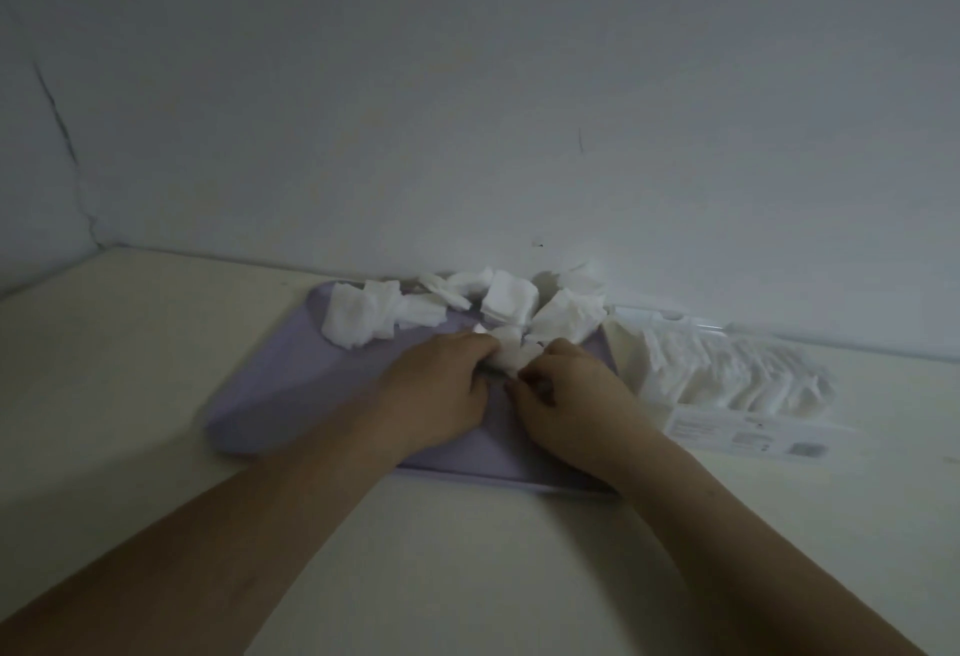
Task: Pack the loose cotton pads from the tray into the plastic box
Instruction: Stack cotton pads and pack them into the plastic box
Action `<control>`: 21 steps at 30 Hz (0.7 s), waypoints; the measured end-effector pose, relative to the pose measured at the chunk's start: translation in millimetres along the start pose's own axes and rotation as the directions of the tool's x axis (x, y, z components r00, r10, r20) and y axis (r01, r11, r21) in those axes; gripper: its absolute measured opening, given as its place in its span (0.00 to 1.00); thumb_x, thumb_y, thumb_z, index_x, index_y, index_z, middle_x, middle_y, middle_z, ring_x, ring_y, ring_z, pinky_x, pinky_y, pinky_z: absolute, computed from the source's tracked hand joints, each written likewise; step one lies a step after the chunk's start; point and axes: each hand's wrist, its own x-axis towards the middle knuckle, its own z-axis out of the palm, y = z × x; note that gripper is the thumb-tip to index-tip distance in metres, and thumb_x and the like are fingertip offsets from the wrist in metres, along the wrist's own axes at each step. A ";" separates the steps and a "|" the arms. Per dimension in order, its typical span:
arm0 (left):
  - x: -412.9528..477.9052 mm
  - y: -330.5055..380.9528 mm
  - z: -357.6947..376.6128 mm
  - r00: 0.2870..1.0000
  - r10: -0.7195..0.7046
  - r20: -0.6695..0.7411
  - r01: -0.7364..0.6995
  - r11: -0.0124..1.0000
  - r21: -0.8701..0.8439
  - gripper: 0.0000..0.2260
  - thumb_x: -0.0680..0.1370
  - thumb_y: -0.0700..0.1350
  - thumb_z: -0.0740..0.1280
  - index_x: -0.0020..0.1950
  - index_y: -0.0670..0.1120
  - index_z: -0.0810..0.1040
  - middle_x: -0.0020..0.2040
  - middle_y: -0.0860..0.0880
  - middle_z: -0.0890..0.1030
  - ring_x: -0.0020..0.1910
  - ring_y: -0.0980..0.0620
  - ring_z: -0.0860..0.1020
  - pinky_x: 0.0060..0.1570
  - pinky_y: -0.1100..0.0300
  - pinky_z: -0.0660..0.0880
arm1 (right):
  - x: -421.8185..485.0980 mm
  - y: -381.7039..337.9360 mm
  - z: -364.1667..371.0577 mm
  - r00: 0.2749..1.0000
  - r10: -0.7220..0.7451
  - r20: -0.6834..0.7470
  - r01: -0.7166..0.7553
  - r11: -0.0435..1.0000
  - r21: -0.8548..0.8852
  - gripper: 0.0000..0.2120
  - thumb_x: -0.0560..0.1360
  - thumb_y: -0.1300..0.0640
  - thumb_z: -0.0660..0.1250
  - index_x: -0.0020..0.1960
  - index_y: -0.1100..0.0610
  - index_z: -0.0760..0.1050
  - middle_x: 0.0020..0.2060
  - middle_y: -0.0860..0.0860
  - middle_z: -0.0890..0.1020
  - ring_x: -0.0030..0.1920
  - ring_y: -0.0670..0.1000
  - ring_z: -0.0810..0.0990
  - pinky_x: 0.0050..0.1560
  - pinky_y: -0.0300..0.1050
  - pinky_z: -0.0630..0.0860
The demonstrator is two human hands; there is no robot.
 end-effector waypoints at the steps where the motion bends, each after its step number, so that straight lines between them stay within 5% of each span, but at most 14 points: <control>1: -3.0 0.8 -1.7 1.000 0.000 -0.024 0.001 1.000 0.006 0.14 0.76 0.49 0.59 0.55 0.51 0.81 0.54 0.49 0.84 0.53 0.44 0.81 0.52 0.49 0.78 | -0.3 -0.9 -2.8 1.000 0.004 -0.017 -0.003 0.999 0.035 0.18 0.78 0.42 0.66 0.41 0.55 0.82 0.43 0.51 0.80 0.45 0.54 0.80 0.47 0.50 0.77; 4: -12.3 4.6 -6.8 0.993 -0.036 -0.116 0.035 0.999 -0.010 0.14 0.78 0.50 0.61 0.58 0.53 0.83 0.53 0.52 0.86 0.52 0.48 0.83 0.51 0.52 0.80 | -3.3 -1.3 -8.8 0.994 -0.011 -0.106 0.027 0.988 0.151 0.10 0.76 0.51 0.71 0.40 0.56 0.83 0.41 0.52 0.82 0.42 0.52 0.80 0.47 0.50 0.77; 6: -16.2 3.0 -5.2 0.989 -0.058 -0.133 0.050 0.997 -0.061 0.14 0.76 0.49 0.65 0.60 0.53 0.82 0.52 0.52 0.85 0.50 0.48 0.82 0.51 0.51 0.80 | -7.1 0.7 -9.8 0.989 -0.008 -0.147 0.033 0.985 0.170 0.05 0.75 0.53 0.73 0.48 0.53 0.83 0.46 0.51 0.81 0.47 0.53 0.81 0.51 0.50 0.78; 9: -15.4 1.3 -3.5 0.987 -0.121 -0.104 0.104 0.982 -0.157 0.19 0.74 0.47 0.72 0.65 0.52 0.80 0.53 0.52 0.80 0.50 0.49 0.80 0.55 0.53 0.79 | -9.7 4.9 -10.2 0.997 0.066 -0.043 -0.067 0.998 -0.021 0.20 0.77 0.45 0.68 0.66 0.51 0.78 0.59 0.54 0.77 0.62 0.58 0.76 0.62 0.51 0.75; 11: -13.4 0.1 -6.4 0.983 -0.180 -0.033 0.171 0.966 -0.195 0.23 0.74 0.47 0.73 0.69 0.53 0.77 0.57 0.51 0.78 0.56 0.49 0.79 0.60 0.56 0.75 | -11.2 4.7 -9.5 0.995 0.095 0.017 -0.091 0.983 -0.159 0.21 0.78 0.39 0.63 0.62 0.52 0.79 0.61 0.56 0.75 0.66 0.61 0.71 0.64 0.50 0.71; 16: -9.4 -7.4 -14.4 0.984 -0.163 0.069 0.176 0.945 -0.276 0.16 0.72 0.47 0.76 0.57 0.48 0.78 0.51 0.47 0.84 0.51 0.48 0.82 0.57 0.46 0.79 | -12.2 0.1 -10.9 0.996 0.089 0.019 -0.088 0.996 -0.032 0.15 0.75 0.39 0.68 0.48 0.51 0.74 0.48 0.49 0.74 0.55 0.55 0.74 0.52 0.49 0.72; 21: -8.6 -10.8 -12.0 0.985 -0.148 0.088 0.171 0.893 -0.415 0.11 0.70 0.43 0.79 0.48 0.42 0.81 0.39 0.48 0.82 0.35 0.56 0.76 0.39 0.56 0.72 | -10.2 -0.3 -9.4 0.985 0.140 -0.102 -0.100 0.941 0.323 0.11 0.72 0.51 0.74 0.42 0.52 0.72 0.34 0.46 0.78 0.35 0.43 0.75 0.34 0.36 0.69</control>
